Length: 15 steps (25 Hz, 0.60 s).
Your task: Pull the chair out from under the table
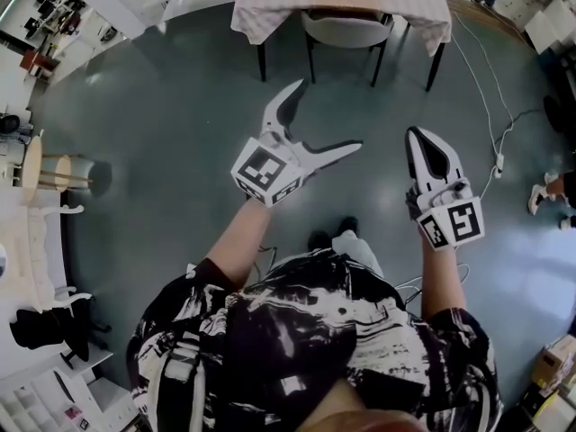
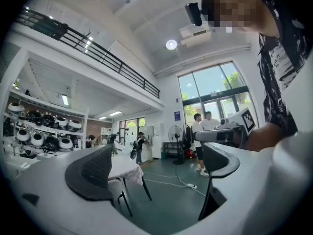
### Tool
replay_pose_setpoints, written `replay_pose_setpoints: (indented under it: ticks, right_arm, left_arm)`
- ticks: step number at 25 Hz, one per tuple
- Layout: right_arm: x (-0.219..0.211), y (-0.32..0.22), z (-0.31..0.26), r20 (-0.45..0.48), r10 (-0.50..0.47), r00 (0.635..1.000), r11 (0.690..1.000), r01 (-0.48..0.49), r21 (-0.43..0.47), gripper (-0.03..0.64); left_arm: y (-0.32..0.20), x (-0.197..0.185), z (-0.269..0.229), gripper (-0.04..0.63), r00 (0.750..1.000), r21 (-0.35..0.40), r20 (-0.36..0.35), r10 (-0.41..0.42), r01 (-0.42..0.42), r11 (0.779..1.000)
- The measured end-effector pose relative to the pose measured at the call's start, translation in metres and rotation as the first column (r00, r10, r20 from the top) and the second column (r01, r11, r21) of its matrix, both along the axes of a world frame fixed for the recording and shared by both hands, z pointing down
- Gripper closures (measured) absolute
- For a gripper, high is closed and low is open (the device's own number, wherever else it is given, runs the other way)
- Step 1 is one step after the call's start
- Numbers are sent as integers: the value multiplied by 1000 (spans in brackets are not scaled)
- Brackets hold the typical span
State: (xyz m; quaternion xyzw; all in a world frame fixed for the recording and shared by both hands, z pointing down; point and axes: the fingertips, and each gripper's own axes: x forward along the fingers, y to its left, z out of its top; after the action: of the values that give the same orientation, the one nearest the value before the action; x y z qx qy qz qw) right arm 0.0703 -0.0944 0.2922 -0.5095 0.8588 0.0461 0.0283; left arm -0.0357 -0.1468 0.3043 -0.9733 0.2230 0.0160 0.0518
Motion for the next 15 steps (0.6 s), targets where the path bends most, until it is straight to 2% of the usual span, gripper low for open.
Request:
replay_pose_setpoints:
  ticks: [10,15]
  right_arm:
    - [50,-116,9,40,-51,998,999,50,18,620]
    - [92,-186,3,37,-90,995,996,89,30,620]
  left_arm:
    - [-103,50,11,35,998,1,46,-33,33,999]
    - [-170,98,4,35,997,28,58,-41,39,999]
